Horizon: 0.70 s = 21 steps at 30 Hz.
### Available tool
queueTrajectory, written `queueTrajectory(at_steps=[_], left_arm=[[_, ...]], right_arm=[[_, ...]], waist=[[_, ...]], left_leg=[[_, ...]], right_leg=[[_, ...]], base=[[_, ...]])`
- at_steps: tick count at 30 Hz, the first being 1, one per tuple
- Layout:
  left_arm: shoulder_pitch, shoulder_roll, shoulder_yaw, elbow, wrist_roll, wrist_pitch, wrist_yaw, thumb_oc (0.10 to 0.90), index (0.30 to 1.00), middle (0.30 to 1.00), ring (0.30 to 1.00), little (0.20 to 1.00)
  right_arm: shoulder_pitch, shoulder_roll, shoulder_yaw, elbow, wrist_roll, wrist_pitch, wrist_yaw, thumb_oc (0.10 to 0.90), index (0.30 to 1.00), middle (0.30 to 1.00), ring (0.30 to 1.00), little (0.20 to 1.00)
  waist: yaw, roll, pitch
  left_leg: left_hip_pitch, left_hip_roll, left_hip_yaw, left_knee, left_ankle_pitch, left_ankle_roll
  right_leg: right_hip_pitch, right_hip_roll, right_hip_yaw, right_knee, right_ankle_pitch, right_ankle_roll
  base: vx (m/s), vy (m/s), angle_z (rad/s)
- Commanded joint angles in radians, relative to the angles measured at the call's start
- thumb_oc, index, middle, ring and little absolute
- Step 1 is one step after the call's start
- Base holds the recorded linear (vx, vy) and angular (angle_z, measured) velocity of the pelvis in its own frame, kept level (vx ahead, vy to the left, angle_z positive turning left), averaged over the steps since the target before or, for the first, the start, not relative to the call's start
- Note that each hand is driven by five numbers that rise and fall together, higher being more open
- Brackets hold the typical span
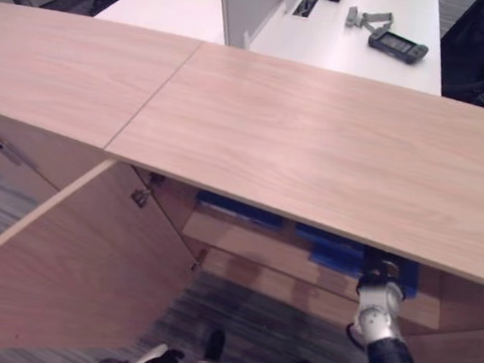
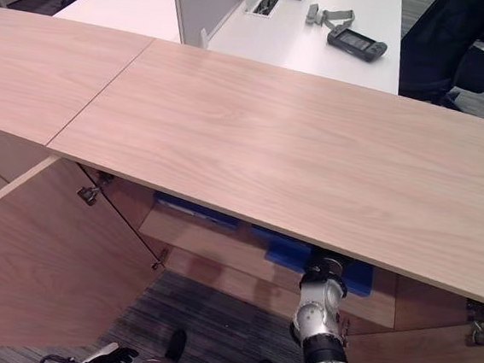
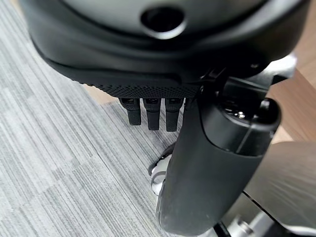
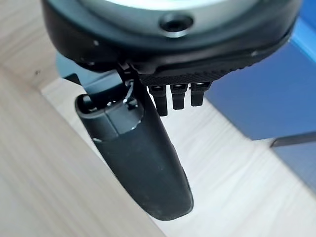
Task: Put the empty folder in the office cabinet
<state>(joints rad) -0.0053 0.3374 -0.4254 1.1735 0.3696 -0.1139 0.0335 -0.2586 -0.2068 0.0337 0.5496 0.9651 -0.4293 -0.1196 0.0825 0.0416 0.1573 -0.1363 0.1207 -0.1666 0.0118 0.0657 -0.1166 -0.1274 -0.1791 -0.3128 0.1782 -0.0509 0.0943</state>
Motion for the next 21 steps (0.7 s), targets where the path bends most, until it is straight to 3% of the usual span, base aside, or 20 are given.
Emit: queueTrajectory(at_steps=[1, 9, 15, 21], left_arm=[[-0.003, 0.021, 0.014, 0.059, 0.027, -0.013, 0.023, 0.800, 0.900, 0.900, 0.900, 0.900], [0.002, 0.013, 0.026, 0.067, 0.014, -0.014, 0.030, 0.800, 0.900, 0.900, 0.900, 0.900], [-0.017, -0.020, 0.038, 0.071, -0.019, -0.004, 0.044, 0.800, 0.900, 0.900, 0.900, 0.900], [-0.013, -0.028, 0.030, 0.075, -0.016, -0.002, 0.044, 0.800, 0.900, 0.900, 0.900, 0.900]], right_arm=[[0.032, -0.055, -0.002, -0.111, -0.109, -0.030, 0.015, 0.400, 0.300, 0.300, 0.300, 0.300], [0.088, -0.058, 0.032, -0.078, -0.194, -0.002, -0.012, 0.400, 0.300, 0.300, 0.300, 0.300], [0.132, -0.113, 0.108, -0.071, -0.414, 0.084, -0.065, 0.400, 0.300, 0.300, 0.300, 0.300], [0.112, -0.137, 0.124, -0.016, -0.551, 0.128, -0.111, 0.400, 0.300, 0.300, 0.300, 0.300]], waist=[[0.007, 0.005, -0.059], [-0.003, 0.006, -0.065], [-0.001, 0.001, -0.070], [0.007, 0.000, -0.071]], left_leg=[[0.062, 0.031, -0.024, -0.085, -0.013, -0.014], [0.066, 0.032, -0.023, -0.085, -0.013, -0.015], [0.064, 0.033, -0.029, -0.084, -0.014, -0.014], [0.066, 0.034, -0.036, -0.085, -0.015, -0.012]], right_leg=[[0.001, -0.038, 0.046, 0.122, -0.068, 0.076], [0.012, -0.036, 0.043, 0.117, -0.069, 0.072], [0.019, -0.032, 0.038, 0.113, -0.070, 0.068], [0.023, -0.031, 0.033, 0.111, -0.071, 0.067]], base=[[0.00, 0.000, 0.00], [0.00, 0.000, 0.00], [0.00, 0.000, 0.00], [0.00, 0.000, 0.00]])
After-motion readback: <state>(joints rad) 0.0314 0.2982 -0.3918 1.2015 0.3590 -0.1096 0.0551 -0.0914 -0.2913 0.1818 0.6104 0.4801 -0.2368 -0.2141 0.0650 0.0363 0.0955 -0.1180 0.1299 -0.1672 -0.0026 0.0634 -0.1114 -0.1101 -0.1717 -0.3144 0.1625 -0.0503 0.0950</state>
